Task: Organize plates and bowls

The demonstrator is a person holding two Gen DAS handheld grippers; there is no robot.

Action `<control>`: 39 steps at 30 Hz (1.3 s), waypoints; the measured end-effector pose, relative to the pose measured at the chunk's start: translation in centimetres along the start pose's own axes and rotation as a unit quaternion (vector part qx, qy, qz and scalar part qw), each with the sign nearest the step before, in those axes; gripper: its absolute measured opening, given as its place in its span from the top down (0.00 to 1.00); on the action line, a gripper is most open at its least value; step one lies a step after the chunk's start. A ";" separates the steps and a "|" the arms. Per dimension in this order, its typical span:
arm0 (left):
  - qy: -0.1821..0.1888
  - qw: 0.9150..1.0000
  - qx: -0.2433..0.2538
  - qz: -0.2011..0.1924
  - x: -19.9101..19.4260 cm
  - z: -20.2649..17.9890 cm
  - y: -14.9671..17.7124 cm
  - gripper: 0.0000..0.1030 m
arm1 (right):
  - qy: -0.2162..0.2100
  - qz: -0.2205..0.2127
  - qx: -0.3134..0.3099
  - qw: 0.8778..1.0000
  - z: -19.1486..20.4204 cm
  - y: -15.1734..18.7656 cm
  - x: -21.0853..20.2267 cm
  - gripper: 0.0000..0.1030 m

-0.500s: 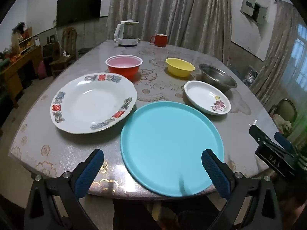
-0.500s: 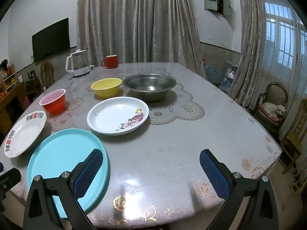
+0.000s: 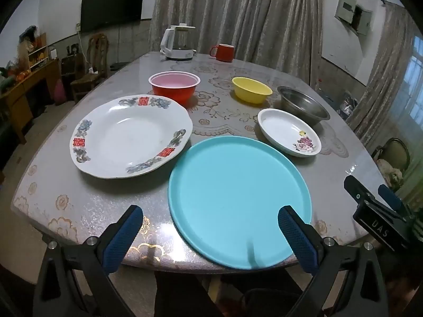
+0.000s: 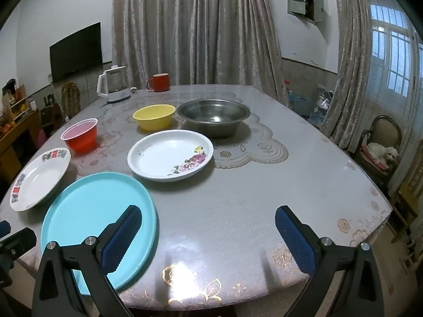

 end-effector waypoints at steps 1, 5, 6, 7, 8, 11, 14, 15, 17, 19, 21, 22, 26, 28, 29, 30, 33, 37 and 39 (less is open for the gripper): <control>0.001 1.000 0.000 0.000 0.0 0.0 0.0 0.00 | 0.000 0.004 0.000 1.000 0.0 0.0 0.1 0.00; 0.000 1.000 -0.001 0.001 0.3 -0.1 0.0 0.00 | -0.001 0.007 0.002 1.000 -0.1 0.2 0.1 0.00; 0.000 1.000 -0.002 0.003 0.3 0.0 0.1 0.00 | -0.001 0.008 0.003 1.000 -0.2 0.3 0.1 0.00; -0.001 1.000 -0.003 0.003 0.3 0.0 0.1 0.00 | -0.001 0.009 0.004 1.000 -0.1 0.2 0.1 0.00; 0.000 1.000 -0.003 0.003 0.4 0.0 0.1 0.00 | -0.002 0.011 0.004 1.000 0.0 0.2 0.2 0.00; 0.000 1.000 -0.003 0.004 0.4 0.0 0.2 0.00 | -0.002 0.013 0.004 1.000 0.0 0.3 0.2 0.00; 0.000 1.000 -0.004 0.005 0.4 0.0 0.2 0.00 | -0.002 0.013 0.004 1.000 0.1 0.3 0.2 0.00; 0.000 1.000 -0.005 0.006 0.5 0.0 0.2 0.00 | -0.003 0.014 0.003 1.000 0.1 0.3 0.2 0.00; -0.001 1.000 -0.005 0.008 0.5 0.1 0.3 0.00 | -0.003 0.013 0.001 1.000 0.2 0.3 0.1 0.00; -0.002 1.000 -0.005 0.008 0.6 0.1 0.3 0.00 | -0.003 0.012 0.000 1.000 0.3 0.2 0.1 0.00; -0.001 1.000 -0.005 0.008 0.6 0.2 0.3 0.00 | -0.002 0.011 -0.001 1.000 0.3 0.1 0.0 0.00; -0.002 1.000 -0.005 0.007 0.6 0.2 0.3 0.00 | -0.002 0.011 -0.002 1.000 0.3 0.1 0.0 0.00; -0.002 1.000 -0.003 0.009 0.6 0.1 0.4 0.00 | -0.002 0.012 -0.001 1.000 0.3 0.1 0.0 0.00; 0.000 1.000 -0.002 0.009 0.6 0.0 0.4 0.00 | -0.001 0.015 0.001 1.000 0.2 0.2 0.1 0.00; 0.000 1.000 -0.002 0.010 0.6 0.0 0.4 0.00 | -0.001 0.014 0.001 1.000 0.1 0.1 0.1 0.00; 0.000 1.000 -0.002 0.010 0.6 0.0 0.4 0.00 | -0.001 0.014 0.003 1.000 0.1 0.1 0.0 0.00; 0.003 1.000 -0.001 0.012 0.7 -0.2 0.4 0.00 | -0.001 0.013 0.004 1.000 0.0 0.2 -0.1 0.00; 0.004 1.000 0.001 0.012 0.7 -0.4 0.5 0.00 | 0.001 0.012 0.003 1.000 0.0 0.2 -0.1 0.00; 0.004 1.000 0.001 0.014 0.7 -0.4 0.5 0.00 | 0.001 0.013 0.002 1.000 0.0 0.3 -0.1 0.00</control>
Point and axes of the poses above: each gripper's, at about its wrist camera, not at the fingertips, and x roughly the way its jaws point, z to its left, y to its underside, the point moved 8 cm from there along x, roughly the way its jaws point, and after that the axes turned 12 degrees about -y, right-handed, at the moved point
